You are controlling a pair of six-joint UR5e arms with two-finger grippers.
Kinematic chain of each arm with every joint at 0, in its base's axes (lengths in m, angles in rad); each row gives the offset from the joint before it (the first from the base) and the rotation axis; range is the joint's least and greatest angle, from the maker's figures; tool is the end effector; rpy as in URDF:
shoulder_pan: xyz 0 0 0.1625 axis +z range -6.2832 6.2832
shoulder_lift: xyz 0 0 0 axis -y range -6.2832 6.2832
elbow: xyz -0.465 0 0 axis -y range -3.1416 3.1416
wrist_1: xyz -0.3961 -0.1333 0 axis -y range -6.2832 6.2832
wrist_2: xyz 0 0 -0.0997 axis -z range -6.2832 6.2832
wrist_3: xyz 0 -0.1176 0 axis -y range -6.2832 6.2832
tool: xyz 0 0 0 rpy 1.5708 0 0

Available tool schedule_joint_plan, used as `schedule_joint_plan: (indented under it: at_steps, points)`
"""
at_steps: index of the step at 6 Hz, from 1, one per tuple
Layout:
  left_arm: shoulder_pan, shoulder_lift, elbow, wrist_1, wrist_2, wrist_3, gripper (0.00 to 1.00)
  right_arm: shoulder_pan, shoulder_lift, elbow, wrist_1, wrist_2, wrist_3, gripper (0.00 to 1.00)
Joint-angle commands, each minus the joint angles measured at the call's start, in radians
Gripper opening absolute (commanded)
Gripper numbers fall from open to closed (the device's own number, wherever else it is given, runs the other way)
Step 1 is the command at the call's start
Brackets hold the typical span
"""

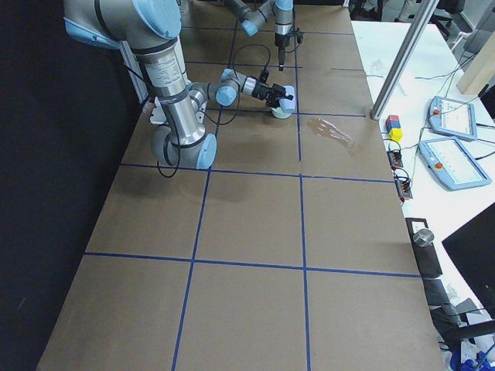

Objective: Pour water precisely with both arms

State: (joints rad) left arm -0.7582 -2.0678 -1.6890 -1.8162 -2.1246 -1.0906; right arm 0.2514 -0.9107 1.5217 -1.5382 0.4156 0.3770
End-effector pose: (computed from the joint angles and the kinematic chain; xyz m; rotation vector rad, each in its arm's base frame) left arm 0.4490 -0.5236 0.3323 0.0636 0.9810 -0.0171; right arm -0.6353 -0.4119 0.2807 1.2153 0.3100 -0.4461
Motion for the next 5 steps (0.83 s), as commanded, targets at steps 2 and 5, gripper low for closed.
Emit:
schedule_joint_plan:
  at_steps: [2,5]
  points:
    - [-0.001,0.000,-0.003,0.000,0.000,0.000,1.00,0.000,0.001,0.000,0.007,0.003,0.011,0.00]
    - [0.000,-0.002,-0.003,0.000,0.000,-0.002,1.00,0.022,0.004,0.017,0.218,0.113,0.141,0.00]
